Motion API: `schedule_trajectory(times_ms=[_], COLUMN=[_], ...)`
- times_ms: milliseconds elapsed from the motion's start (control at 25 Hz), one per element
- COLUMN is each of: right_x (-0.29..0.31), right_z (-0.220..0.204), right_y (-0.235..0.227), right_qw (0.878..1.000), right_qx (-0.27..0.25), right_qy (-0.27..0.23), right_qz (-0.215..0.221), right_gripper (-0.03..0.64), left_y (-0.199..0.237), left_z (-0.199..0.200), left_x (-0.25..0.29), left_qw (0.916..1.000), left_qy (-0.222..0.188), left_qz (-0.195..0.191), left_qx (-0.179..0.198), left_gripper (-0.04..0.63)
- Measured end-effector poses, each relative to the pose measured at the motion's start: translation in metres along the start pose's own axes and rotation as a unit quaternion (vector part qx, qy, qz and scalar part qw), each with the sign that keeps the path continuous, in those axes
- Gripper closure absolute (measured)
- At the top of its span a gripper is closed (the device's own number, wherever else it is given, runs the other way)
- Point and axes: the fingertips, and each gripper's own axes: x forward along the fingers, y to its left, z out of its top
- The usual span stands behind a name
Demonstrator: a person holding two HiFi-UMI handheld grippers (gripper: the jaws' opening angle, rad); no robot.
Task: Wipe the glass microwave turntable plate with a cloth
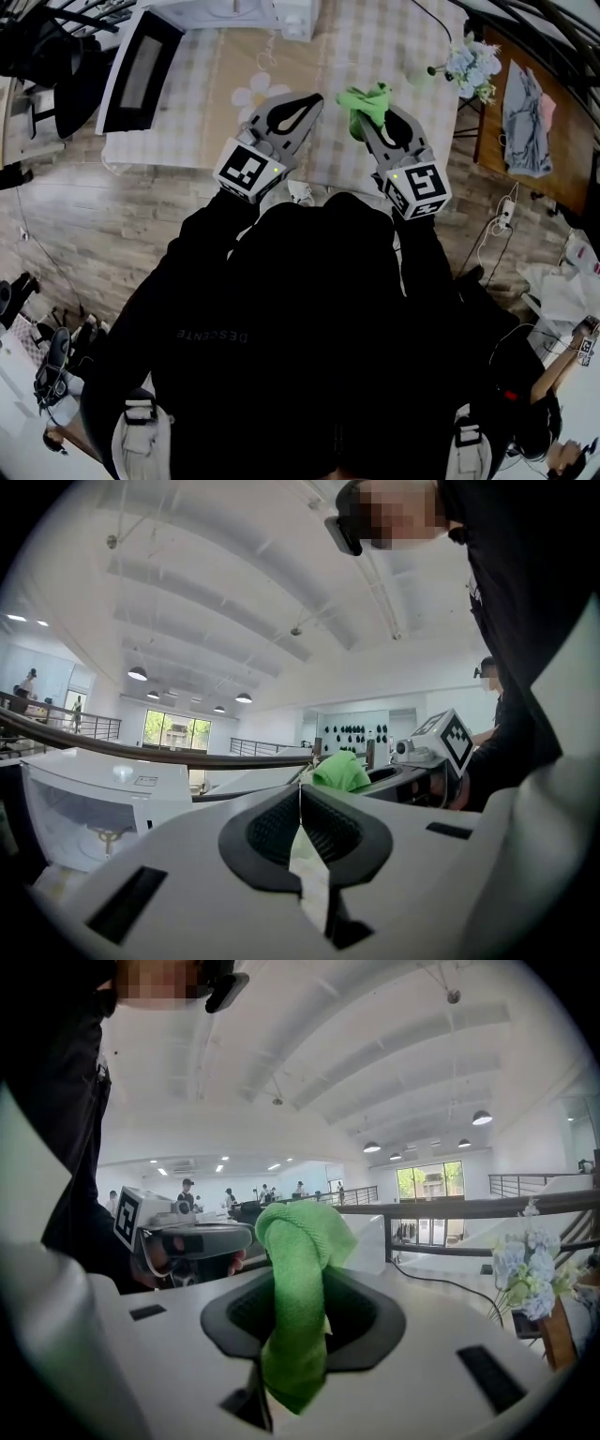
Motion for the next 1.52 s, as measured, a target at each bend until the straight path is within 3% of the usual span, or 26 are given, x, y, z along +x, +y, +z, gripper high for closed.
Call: schedule_trajectory(times_ms=[360, 760, 1520], right_x=[0.058, 0.119, 0.193], right_z=[-0.035, -0.087, -0.194], right_y=[-0.052, -0.076, -0.103], right_qw=[0.998, 0.990, 0.961], right_qx=[-0.008, -0.024, -0.065], right_qy=[0.058, 0.126, 0.254], right_qz=[0.025, 0.051, 0.084], right_gripper=[0.482, 0.480, 0.474], left_y=[0.040, 0.077, 0.114], left_z=[-0.025, -0.067, -0.165], left_x=[0.033, 0.051, 0.071], left_qw=[0.9991, 0.9961, 0.9821], left_qy=[0.014, 0.045, 0.123], left_qz=[0.038, 0.071, 0.122], left_qx=[-0.009, -0.026, -0.073], left_gripper=[0.574, 0.574, 0.574])
